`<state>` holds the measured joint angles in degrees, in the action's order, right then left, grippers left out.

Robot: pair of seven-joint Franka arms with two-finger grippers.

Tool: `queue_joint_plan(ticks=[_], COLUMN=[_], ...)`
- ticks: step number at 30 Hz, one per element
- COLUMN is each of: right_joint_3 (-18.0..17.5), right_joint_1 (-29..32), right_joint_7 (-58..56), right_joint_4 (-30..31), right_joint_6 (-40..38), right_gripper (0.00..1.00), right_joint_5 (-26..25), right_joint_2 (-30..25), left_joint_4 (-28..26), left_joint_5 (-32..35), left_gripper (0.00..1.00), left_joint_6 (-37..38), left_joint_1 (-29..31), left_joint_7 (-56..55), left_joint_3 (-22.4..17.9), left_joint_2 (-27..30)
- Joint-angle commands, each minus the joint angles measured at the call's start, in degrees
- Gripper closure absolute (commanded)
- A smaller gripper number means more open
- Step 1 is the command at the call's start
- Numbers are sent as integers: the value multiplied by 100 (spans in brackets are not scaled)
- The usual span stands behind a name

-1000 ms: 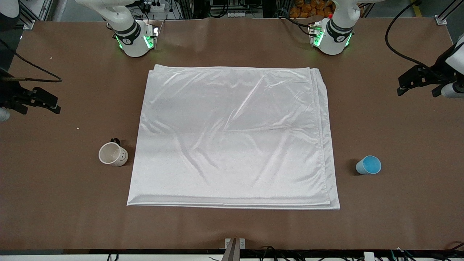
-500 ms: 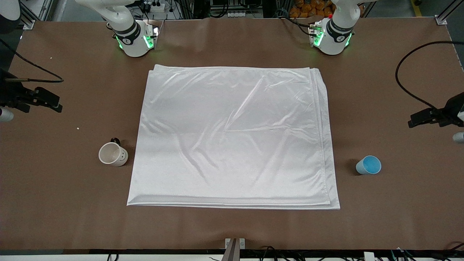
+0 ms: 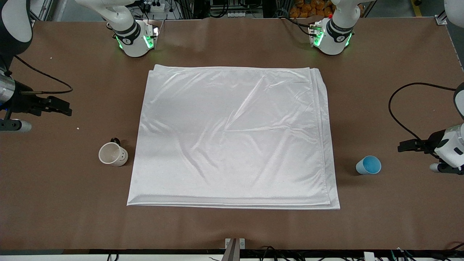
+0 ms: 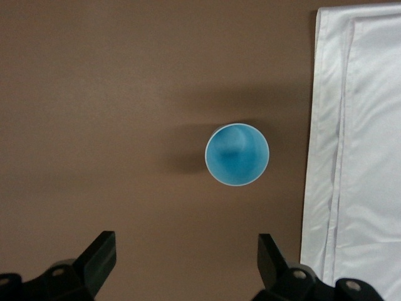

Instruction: Place blue cup into white mug on cloth

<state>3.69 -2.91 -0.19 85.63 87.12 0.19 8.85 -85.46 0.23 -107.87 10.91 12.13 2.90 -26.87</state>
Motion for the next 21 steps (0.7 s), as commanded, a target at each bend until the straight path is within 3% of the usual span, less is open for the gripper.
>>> queue_joint_plan(ticks=[1, 21], right_joint_3=[18, 18], right_joint_1=[-35, 9], right_joint_7=[-51, -51], right_joint_4=[287, 1473], right_joint_6=[-81, 323], right_gripper=[0, 0], right_joint_5=[-28, -2], right_joint_2=[-94, -112], left_joint_4=[197, 179], left_joint_5=[100, 328], left_gripper=[0, 0], left_joint_6=[-190, -1130], left_joint_1=[-10, -89], left_joint_7=[105, 97], left_joint_3=[44, 44], left_joint_2=[-423, -1188])
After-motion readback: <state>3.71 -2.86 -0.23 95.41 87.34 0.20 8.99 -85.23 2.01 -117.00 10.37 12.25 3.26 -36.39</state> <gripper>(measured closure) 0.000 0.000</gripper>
